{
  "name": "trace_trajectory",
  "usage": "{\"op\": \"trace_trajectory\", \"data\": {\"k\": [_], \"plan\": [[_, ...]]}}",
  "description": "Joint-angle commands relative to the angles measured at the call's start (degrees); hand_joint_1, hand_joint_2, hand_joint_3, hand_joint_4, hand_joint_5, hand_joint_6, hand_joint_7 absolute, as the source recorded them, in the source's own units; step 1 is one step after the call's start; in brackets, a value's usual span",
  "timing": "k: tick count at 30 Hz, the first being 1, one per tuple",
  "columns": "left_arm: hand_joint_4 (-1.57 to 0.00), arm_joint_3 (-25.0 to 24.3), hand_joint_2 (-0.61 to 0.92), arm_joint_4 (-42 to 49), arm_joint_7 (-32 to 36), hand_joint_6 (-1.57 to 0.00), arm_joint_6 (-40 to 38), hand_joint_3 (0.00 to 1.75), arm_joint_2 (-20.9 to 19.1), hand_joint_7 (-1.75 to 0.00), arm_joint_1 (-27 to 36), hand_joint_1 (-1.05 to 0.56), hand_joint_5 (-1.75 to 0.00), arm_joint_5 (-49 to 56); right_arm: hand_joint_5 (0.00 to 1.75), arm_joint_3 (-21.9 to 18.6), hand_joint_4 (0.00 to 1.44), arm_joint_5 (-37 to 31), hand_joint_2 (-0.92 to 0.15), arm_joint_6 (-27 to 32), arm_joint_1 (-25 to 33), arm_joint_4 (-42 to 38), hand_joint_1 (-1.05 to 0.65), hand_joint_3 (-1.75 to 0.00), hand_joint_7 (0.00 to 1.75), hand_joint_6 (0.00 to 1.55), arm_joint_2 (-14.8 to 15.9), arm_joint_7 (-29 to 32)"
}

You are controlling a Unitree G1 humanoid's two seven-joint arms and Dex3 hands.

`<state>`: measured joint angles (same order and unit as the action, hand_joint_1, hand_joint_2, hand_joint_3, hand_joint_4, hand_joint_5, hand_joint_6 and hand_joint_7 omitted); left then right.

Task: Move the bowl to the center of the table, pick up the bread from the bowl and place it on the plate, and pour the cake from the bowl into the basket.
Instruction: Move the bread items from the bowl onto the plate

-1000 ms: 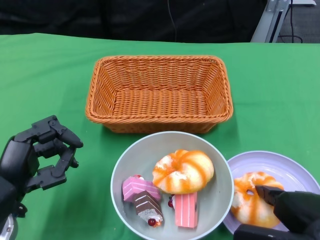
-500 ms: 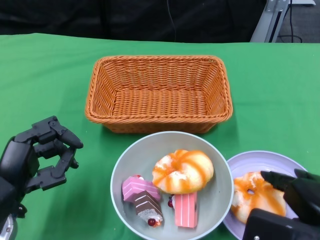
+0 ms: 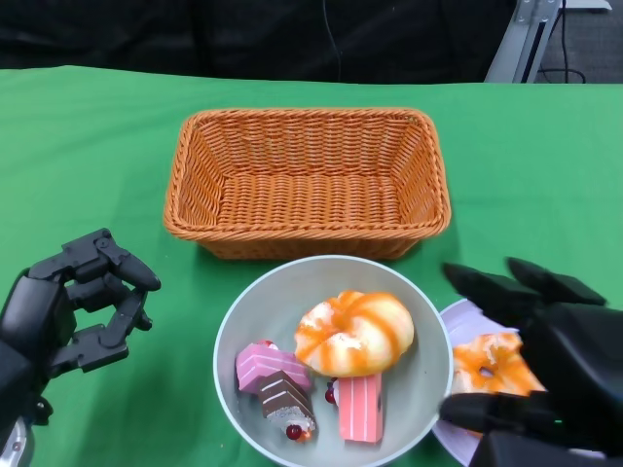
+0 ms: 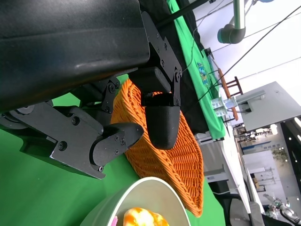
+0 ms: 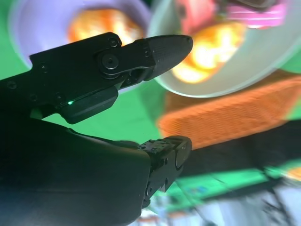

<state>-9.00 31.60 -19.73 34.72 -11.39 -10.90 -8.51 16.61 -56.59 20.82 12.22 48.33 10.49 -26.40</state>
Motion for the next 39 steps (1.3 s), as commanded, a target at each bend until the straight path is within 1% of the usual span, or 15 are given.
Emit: {"op": "trace_trajectory", "data": {"k": [1, 2, 4, 5, 8, 11, 15, 20, 24, 28, 32, 35, 39], "plan": [[-0.75, -0.28, 0.64, 0.35, -0.07, -0.72, 1.17, 0.95, -1.0, -1.33, -0.55, -0.06, -1.57, 0.17, 0.14, 1.34, 0.28, -0.22, -0.92, -3.05, -1.33, -1.06, -0.79, -0.08, 0.03, 0.38, -1.11, 2.86], [-0.75, -0.15, 0.64, 0.09, 0.06, -0.72, 1.1, 0.95, -0.85, -1.34, -0.44, -0.06, -1.58, 0.27, 0.17, 2.28, 0.38, -0.82, -0.92, -4.07, -2.06, -2.05, -0.77, -0.05, 0.03, 0.42, -1.61, 3.8], [-0.76, 0.04, 0.64, -0.36, 0.29, -0.72, 0.98, 0.95, -0.55, -1.35, -0.21, -0.07, -1.59, 0.37, 0.17, 4.41, 0.46, -2.41, -0.92, -5.46, -4.07, -4.46, -0.75, -0.03, 0.03, 0.46, -2.61, 5.07], [-0.76, 0.1, 0.65, -0.56, 0.33, -0.72, 0.86, 0.94, -0.46, -1.35, -0.11, -0.07, -1.59, 0.33, 0.17, 4.96, 0.47, -2.91, -0.92, -5.74, -4.69, -5.2, -0.75, -0.03, 0.02, 0.47, -2.91, 5.19], [-0.75, 0.32, 0.65, -1.21, 0.39, -0.71, 0.65, 0.94, -0.25, -1.36, 0.26, -0.06, -1.59, 0.37, 0.16, 6.68, 0.48, -4.72, -0.92, -6.64, -7.01, -8.37, -0.75, -0.03, 0.01, 0.45, -3.72, 5.14], [-0.75, 0.5, 0.66, -1.9, 0.79, -0.71, 0.52, 0.93, 0.04, -1.36, 0.59, -0.07, -1.59, 0.58, 0.12, 8.38, 0.45, -7.26, -0.92, -6.24, -9.4, -11.6, -0.74, -0.03, 0.0, 0.43, -4.31, 3.5], [-0.76, 0.82, 0.66, -3.05, 1.11, -0.71, 0.09, 0.93, 0.42, -1.35, 1.12, -0.07, -1.58, 0.66, 0.1, 9.47, 0.47, -8.6, -0.91, -6.72, -12.07, -16.94, -0.73, -0.01, 0.01, 0.45, -3.89, 3.53], [-0.75, 1.08, 0.67, -4.21, 1.84, -0.71, 0.51, 0.92, 0.58, -1.34, 1.85, -0.07, -1.58, 1.67, 0.07, 10.95, 0.45, -12.41, -0.92, -6.2, -16.52, -25.81, -0.74, -0.01, 0.01, 0.45, -3.39, 3.42], [-0.75, 1.12, 0.66, -4.29, 1.76, -0.71, 0.81, 0.93, 0.57, -1.34, 2.03, -0.07, -1.58, 1.56, 0.05, 12.32, 0.45, -14.23, -0.92, -6.73, -18.55, -31.68, -0.76, -0.01, 0.01, 0.46, -2.79, 5.95], [-0.75, 1.12, 0.66, -4.54, 1.55, -0.71, 0.72, 0.92, 0.58, -1.34, 2.17, -0.07, -1.58, 1.17, 0.05, 14.33, 0.47, -17.31, -0.92, -6.18, -19.68, -35.6, -0.78, -0.01, 0.0, 0.46, -3.04, 8.73], [-0.75, 1.11, 0.66, -4.6, 1.33, -0.71, 0.58, 0.92, 0.48, -1.33, 2.18, -0.09, -1.59, 0.93, 0.03, 16.76, 0.45, -19.83, -0.9, -5.52, -21.29, -41.03, -0.78, 0.0, 0.0, 0.46, -4.2, 12.4], [-0.75, 1.22, 0.66, -5.16, 1.75, -0.71, 0.59, 0.92, 0.37, -1.34, 2.43, -0.09, -1.59, 1.53, 0.02, 18.16, 0.44, -20.68, -0.9, -5.37, -22.07, -44.25, -0.77, 0.0, 0.01, 0.47, -4.83, 16.06], [-0.75, 1.31, 0.66, -5.63, 1.59, -0.71, 0.28, 0.93, 0.31, -1.35, 2.64, -0.09, -1.61, 1.47, 0.04, 19.51, 0.48, -21.15, -0.9, -5.14, -22.35, -46.97, -0.74, 0.0, 0.01, 0.5, -5.21, 21.36]]}}
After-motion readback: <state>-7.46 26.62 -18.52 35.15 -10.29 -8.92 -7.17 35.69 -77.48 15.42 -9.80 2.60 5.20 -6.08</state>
